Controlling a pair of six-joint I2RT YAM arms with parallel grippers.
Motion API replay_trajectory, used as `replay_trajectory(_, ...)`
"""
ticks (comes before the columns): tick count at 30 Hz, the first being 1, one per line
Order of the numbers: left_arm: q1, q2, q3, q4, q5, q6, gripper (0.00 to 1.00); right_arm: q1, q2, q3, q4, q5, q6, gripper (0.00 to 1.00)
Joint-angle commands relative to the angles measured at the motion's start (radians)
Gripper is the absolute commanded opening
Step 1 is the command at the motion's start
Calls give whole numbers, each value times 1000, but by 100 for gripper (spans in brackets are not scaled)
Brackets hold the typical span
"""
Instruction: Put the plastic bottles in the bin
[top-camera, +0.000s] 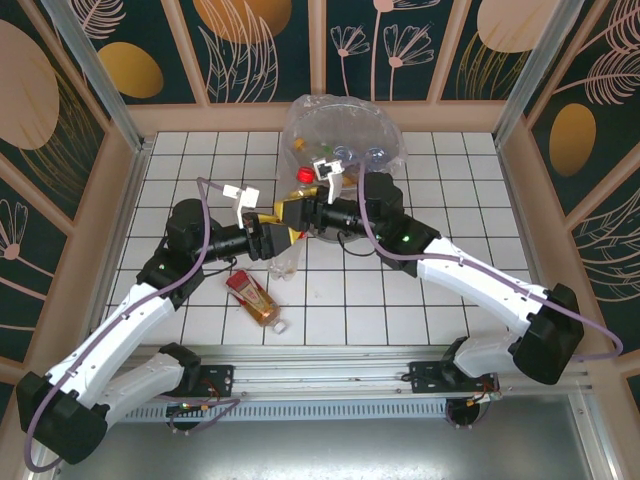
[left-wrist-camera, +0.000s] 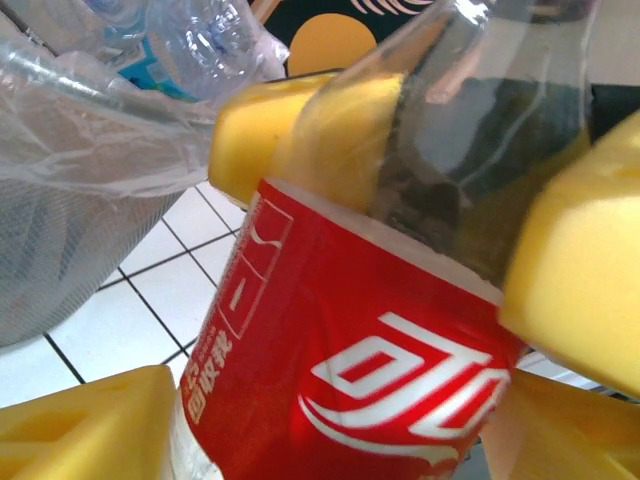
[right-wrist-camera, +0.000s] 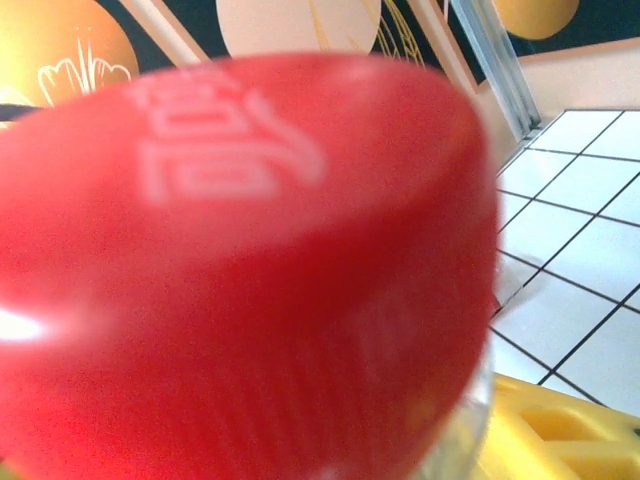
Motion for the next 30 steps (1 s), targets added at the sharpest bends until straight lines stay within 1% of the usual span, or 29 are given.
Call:
replay_trajectory(1, -5, -5, 11, 24, -11, 20, 93, 3, -42, 38, -12, 34, -53, 51)
replay_trajectory(2, -5, -10, 14, 14, -11, 35, 98, 0, -50, 42, -22, 43, -62, 51)
replay_trajectory(9, -5, -93, 29, -184, 21, 275, 98, -60, -116, 128, -149, 140, -149, 50)
replay_trajectory(12, -6, -151, -4, -215, 27, 328, 99, -98, -135, 173, -175, 161, -176, 51)
replay_trajectory(15, -4, -203, -59, -187, 35, 316, 99, -135, -139, 223, -176, 192, -203, 51)
replay_trajectory(19, -4, -245, -132, -154, 18, 296, 99, -181, -115, 280, -144, 269, -218, 51)
replay_trajectory(22, -5, -258, -170, -139, 4, 288, 98, -188, -79, 313, -109, 326, -258, 51)
replay_trajectory(25, -5, -265, -168, -158, -31, 301, 99, -193, -24, 355, -84, 348, -320, 52)
replay_trajectory(30, -5, -286, -184, -116, -35, 269, 98, -194, 90, 448, -97, 346, -426, 52)
